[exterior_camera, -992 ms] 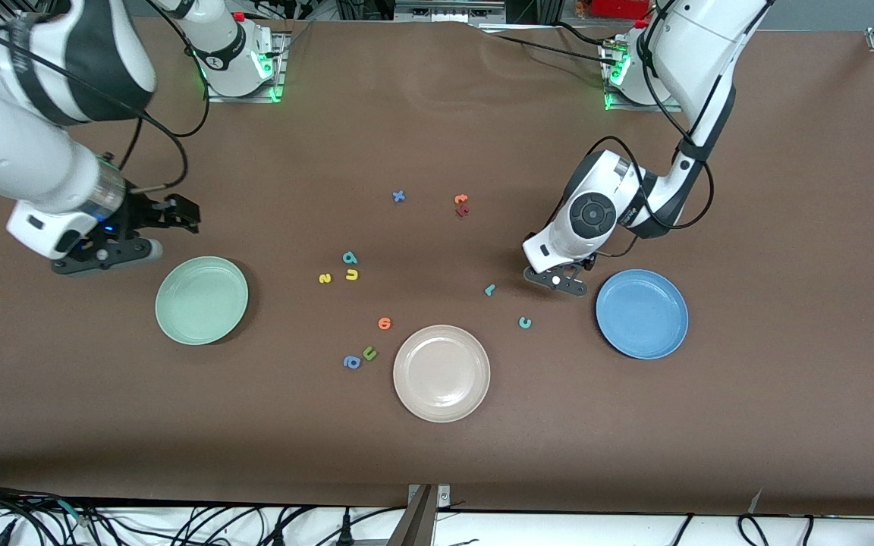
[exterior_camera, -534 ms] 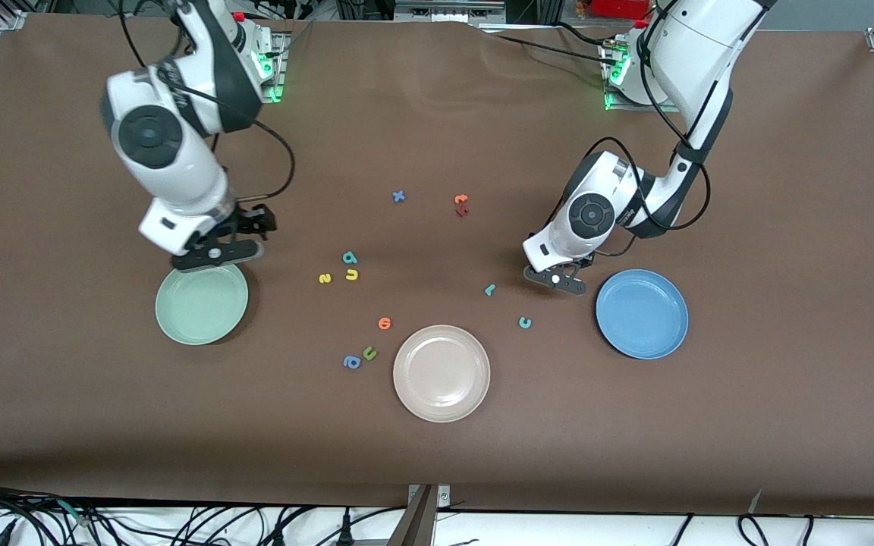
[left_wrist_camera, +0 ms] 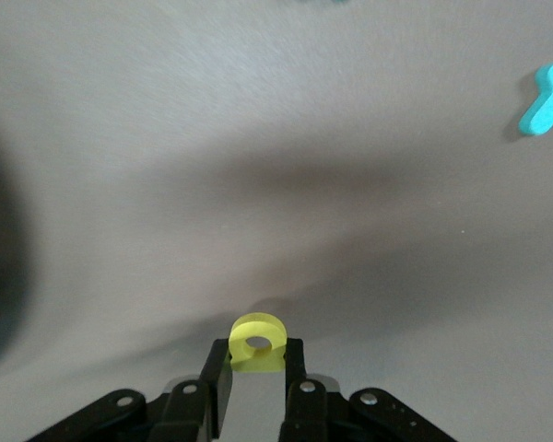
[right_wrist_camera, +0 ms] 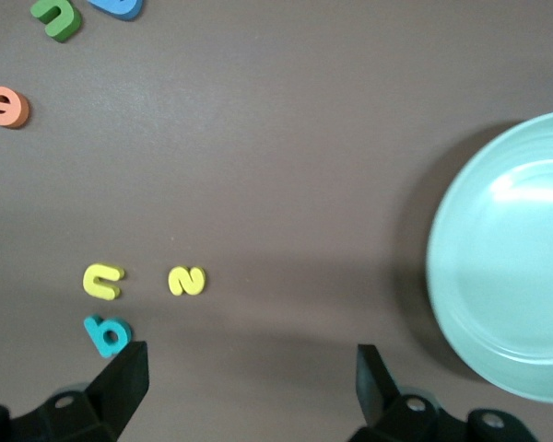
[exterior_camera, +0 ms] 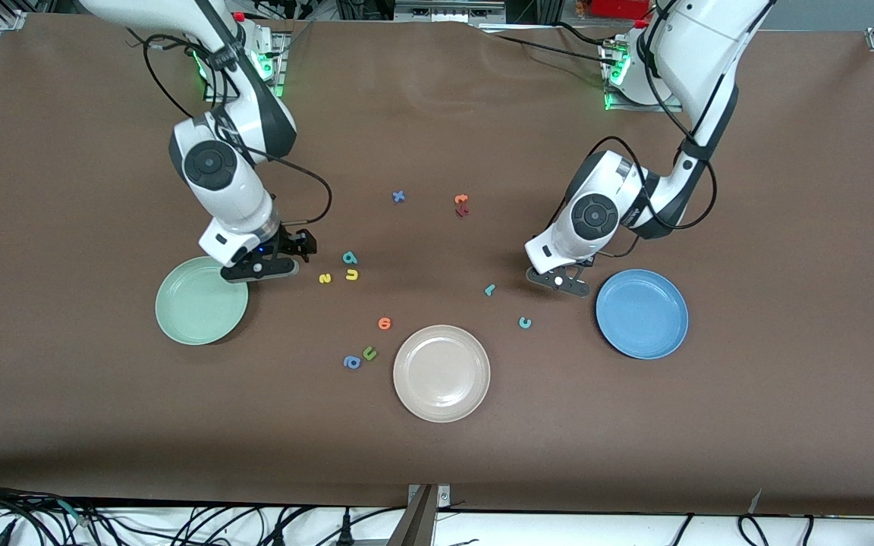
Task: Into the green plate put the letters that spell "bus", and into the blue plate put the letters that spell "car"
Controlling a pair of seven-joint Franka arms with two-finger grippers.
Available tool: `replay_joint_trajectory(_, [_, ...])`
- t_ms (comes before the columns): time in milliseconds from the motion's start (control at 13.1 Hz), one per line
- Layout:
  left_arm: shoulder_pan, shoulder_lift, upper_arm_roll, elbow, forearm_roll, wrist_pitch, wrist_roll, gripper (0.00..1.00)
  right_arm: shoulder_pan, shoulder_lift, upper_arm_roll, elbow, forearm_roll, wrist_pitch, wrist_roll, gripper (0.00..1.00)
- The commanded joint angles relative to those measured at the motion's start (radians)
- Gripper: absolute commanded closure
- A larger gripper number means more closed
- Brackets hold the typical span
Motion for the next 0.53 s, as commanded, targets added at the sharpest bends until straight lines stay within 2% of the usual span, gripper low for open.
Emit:
replay_joint_trajectory(0, [0.045, -0.047, 0.005, 0.107, 0.031, -0.157, 0.113, 0.83, -0.002, 0.075, 0.031, 0.000, -0.019, 0.067, 0.041, 0.00])
replay_joint_trajectory(381, [0.208, 0.028, 0.005, 0.184, 0.033, -0.170, 0.395, 0.79, 0.018, 0.138, 0.032, 0.003, -0.018, 0.127, 0.043, 0.01])
replay_joint_trajectory(458, [0.232, 0.043, 0.005, 0.187, 0.031, -0.168, 0.414, 0.74, 0.018, 0.145, 0.032, 0.006, -0.016, 0.127, 0.043, 0.01])
